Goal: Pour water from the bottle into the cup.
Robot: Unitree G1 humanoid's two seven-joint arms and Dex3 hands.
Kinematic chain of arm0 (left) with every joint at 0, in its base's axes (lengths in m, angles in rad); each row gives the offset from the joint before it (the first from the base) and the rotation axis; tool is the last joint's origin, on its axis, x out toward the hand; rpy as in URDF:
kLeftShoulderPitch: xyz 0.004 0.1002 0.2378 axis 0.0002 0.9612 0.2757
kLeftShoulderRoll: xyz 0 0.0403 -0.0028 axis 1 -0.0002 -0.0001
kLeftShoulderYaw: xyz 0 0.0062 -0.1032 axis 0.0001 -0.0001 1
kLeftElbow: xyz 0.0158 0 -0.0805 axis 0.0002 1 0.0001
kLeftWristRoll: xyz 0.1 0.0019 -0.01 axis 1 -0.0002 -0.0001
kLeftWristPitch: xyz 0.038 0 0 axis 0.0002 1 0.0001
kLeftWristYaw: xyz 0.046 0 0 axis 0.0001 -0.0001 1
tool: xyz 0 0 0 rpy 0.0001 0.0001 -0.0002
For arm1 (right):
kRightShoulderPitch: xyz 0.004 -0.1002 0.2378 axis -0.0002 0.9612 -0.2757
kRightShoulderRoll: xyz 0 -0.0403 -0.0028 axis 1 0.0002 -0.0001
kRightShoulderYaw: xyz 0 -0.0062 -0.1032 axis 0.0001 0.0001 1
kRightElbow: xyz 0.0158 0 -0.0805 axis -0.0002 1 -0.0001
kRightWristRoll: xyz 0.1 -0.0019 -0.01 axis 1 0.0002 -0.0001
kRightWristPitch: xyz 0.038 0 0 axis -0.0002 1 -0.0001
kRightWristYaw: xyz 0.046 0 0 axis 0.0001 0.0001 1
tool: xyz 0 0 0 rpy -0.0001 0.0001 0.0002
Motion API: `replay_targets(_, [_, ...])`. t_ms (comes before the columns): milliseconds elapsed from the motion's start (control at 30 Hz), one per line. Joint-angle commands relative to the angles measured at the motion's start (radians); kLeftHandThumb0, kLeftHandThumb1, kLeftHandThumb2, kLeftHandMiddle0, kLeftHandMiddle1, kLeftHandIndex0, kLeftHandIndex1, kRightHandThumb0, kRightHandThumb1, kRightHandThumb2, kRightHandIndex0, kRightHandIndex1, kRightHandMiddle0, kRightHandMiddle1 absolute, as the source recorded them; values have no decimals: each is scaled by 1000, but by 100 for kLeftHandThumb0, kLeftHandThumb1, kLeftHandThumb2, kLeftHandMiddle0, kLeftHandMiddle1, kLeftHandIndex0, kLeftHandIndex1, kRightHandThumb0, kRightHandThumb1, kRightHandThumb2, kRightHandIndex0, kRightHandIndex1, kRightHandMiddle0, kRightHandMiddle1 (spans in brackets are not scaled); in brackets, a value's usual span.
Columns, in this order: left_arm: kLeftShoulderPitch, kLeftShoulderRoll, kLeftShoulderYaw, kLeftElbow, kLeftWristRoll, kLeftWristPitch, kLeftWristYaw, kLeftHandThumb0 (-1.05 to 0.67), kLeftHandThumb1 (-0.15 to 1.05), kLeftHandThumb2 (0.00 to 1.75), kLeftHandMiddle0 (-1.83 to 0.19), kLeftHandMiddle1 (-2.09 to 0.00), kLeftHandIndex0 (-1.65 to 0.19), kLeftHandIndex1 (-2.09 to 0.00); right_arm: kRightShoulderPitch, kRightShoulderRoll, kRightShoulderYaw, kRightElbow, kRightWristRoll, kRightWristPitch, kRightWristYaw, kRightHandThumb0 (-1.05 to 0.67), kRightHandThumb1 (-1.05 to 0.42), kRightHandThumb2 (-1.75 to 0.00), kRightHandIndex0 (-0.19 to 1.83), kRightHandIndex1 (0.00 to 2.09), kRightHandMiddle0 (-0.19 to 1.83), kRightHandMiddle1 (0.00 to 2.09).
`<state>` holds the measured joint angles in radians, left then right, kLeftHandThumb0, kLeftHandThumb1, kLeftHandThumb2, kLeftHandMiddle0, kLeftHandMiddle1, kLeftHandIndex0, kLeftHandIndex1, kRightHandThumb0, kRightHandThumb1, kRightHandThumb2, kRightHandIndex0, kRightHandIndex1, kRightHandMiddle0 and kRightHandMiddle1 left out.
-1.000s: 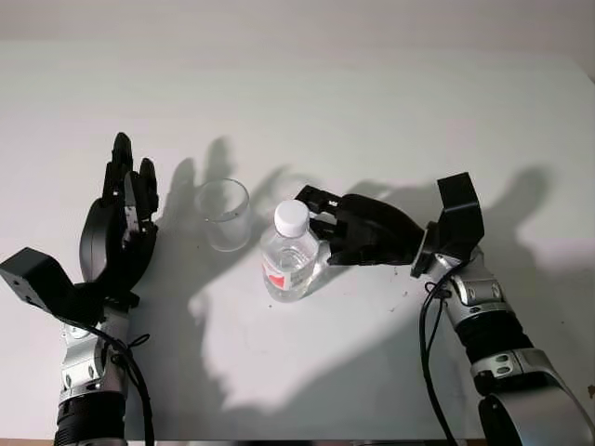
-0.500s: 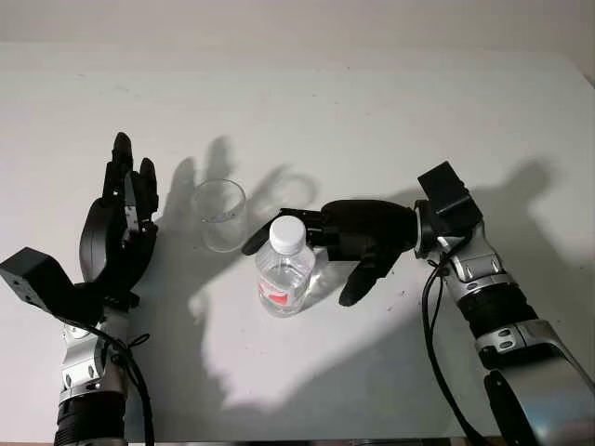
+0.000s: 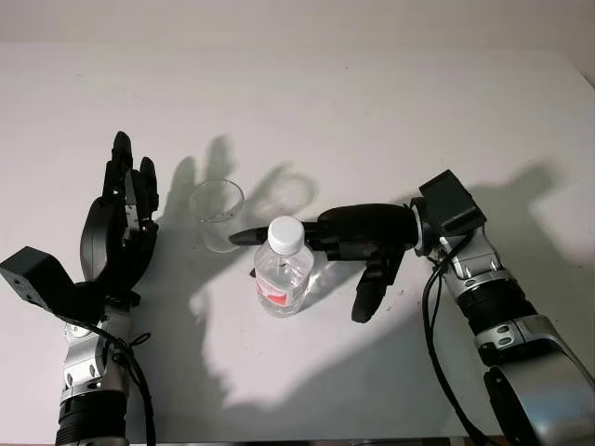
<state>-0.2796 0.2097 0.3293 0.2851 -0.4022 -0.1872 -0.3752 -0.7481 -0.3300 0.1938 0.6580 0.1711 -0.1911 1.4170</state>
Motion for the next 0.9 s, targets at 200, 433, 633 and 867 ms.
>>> replay_targets(200, [-10, 0, 2, 9, -5, -12, -5, -70, 105, 63, 19, 0, 19, 0, 27, 73, -9, 32, 32, 128, -59, -75, -74, -5, 8, 114, -13, 136])
replay_targets(433, [-7, 2, 5, 4, -3, -14, 2, -71, 105, 62, 19, 0, 19, 0, 53, 121, -8, 62, 29, 87, -89, -73, -77, -6, 20, 131, 1, 152])
replay_targets(633, [-1, 1, 5, -3, 0, -15, 8, -70, 105, 61, 19, 0, 19, 0, 77, 143, 3, 54, 14, 79, -105, -75, -74, -5, 19, 132, 3, 153])
replay_targets(867, [0, 2, 0, -7, 10, -22, 17, -70, 105, 62, 19, 0, 19, 0, 127, 143, 12, -45, 17, 93, -131, -72, -73, -5, 24, 141, 9, 157])
